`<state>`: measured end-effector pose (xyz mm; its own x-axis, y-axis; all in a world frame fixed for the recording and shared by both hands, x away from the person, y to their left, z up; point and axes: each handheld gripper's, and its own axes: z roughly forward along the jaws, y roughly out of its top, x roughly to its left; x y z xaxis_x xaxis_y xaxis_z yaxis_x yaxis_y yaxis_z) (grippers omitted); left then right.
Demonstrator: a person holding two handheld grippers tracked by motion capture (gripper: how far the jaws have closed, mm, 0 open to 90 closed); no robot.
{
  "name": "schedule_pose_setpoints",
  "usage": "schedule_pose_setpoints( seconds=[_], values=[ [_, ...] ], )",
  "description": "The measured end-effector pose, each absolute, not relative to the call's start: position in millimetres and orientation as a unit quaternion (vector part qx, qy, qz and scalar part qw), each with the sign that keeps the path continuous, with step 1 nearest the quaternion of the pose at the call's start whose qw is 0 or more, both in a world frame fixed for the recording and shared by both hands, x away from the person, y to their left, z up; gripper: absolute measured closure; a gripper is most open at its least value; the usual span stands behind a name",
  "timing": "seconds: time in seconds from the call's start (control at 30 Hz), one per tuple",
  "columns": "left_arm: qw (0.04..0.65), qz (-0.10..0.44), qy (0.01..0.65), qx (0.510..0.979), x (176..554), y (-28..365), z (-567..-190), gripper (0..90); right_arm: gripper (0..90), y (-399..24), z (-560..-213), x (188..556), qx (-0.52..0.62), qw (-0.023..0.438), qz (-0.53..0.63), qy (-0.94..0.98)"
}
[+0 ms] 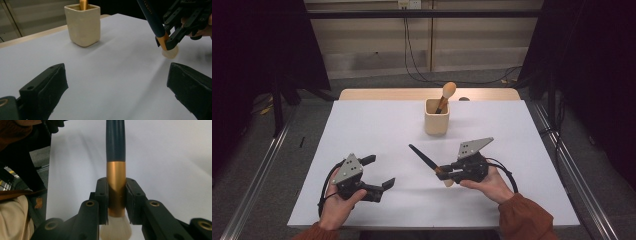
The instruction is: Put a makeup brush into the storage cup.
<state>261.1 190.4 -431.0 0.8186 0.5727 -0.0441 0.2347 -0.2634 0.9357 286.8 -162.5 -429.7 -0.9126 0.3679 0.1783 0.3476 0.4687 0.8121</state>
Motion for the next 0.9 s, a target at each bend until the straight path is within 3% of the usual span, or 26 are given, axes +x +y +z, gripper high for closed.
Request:
schedule_pose_setpoints(
  seconds=[0.47, 0.63, 0.9],
  values=[
    [0.528, 0.132, 0.239, 0.804, 268.6, 175.6, -422.0, 2.7, 74.6, -145.2, -426.4, 290.7, 0.16, 0.012, 0.394, 0.905],
    [0.519, 0.139, 0.227, 0.812, 273.1, 171.2, -414.6, 2.7, 74.6, -143.1, -426.7, 292.8, 0.144, 0.002, 0.353, 0.924],
    [0.493, 0.108, 0.208, 0.838, 277.5, 164.3, -410.1, 2.9, 74.6, -136.7, -425.2, 293.0, 0.118, -0.016, 0.303, 0.946]
  ],
)
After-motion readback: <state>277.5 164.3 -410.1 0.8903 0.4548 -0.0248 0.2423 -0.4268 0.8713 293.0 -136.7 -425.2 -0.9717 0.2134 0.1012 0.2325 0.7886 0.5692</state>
